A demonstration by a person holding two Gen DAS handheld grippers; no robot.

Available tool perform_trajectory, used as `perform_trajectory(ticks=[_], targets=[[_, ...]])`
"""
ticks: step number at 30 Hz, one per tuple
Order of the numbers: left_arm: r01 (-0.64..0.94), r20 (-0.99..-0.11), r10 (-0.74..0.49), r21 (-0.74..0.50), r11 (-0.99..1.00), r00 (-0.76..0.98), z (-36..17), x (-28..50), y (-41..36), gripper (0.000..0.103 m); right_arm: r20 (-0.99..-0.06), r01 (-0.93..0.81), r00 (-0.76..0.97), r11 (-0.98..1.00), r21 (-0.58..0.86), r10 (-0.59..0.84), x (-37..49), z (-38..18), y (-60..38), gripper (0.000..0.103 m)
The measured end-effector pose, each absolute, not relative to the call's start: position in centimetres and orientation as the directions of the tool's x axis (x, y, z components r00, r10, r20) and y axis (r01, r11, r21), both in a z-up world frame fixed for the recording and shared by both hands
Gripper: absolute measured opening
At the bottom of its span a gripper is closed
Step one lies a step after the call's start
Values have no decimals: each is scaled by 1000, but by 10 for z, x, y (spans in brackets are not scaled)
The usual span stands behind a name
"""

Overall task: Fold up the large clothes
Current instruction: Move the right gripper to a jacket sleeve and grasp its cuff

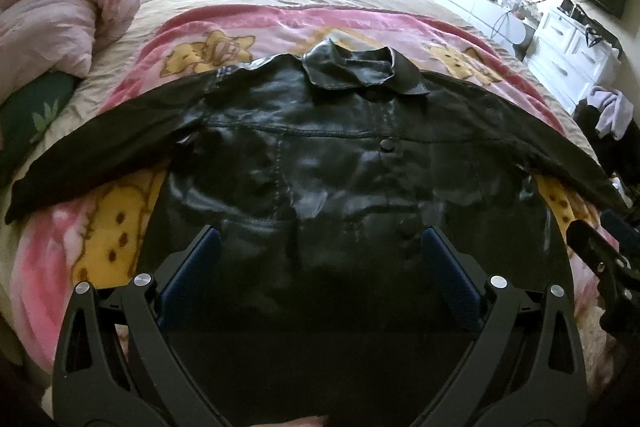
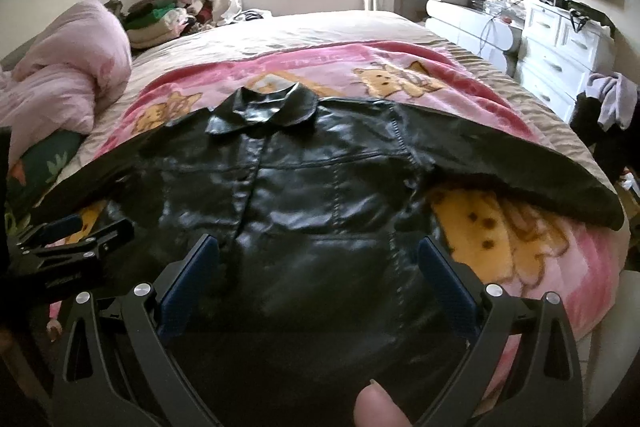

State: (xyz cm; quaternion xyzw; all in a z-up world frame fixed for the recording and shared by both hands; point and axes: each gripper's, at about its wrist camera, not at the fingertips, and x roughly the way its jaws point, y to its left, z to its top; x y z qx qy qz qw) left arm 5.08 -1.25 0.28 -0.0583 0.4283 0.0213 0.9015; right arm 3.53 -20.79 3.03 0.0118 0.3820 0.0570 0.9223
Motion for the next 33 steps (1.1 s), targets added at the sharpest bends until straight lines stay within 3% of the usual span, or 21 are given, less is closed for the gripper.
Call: perform_trajectory(ticks=[20,33], targets=[[-38,-793,-57,-100,994,607,1,125,-49,94,-711,128,703,987,97,-21,93,22,-303,99],[-22,-809,-67,-99,995,584,-9,170,-75,94,-761,401,625,908,119,-177,122,-12,-408,99]])
